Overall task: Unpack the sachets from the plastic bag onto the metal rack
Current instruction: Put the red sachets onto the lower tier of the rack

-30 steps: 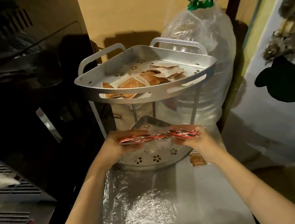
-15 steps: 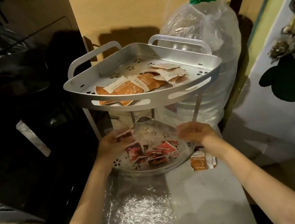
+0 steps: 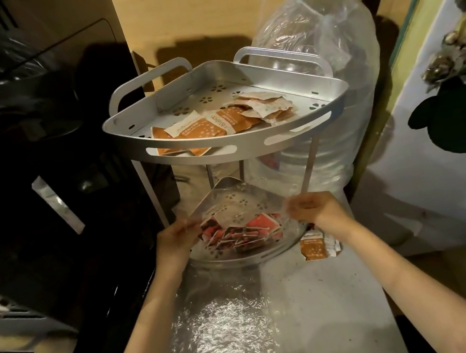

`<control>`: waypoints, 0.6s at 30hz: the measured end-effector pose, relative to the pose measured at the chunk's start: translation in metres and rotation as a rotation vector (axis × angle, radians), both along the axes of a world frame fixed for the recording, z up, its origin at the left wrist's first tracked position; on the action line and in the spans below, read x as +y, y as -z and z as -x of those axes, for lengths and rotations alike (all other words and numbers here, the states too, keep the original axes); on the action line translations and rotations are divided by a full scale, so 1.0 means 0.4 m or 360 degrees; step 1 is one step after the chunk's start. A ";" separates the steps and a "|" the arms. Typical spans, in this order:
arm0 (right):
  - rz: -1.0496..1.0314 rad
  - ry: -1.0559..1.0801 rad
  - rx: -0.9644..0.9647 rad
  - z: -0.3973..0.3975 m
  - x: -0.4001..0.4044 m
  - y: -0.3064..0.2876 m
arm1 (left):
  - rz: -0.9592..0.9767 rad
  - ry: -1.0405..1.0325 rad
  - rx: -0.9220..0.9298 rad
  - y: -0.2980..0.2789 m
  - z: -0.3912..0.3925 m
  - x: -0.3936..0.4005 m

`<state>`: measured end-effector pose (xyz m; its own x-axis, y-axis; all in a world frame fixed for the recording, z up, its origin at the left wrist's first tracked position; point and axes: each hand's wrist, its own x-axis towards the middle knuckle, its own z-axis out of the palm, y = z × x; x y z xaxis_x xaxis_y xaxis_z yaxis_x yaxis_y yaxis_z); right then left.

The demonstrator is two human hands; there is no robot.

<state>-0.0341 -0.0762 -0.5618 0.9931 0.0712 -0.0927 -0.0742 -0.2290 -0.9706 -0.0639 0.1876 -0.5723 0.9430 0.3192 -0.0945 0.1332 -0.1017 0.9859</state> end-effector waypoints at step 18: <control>-0.0178 0.0280 -0.0245 0.010 -0.005 -0.040 | 0.0134 -0.0209 -0.0348 -0.061 0.015 -0.004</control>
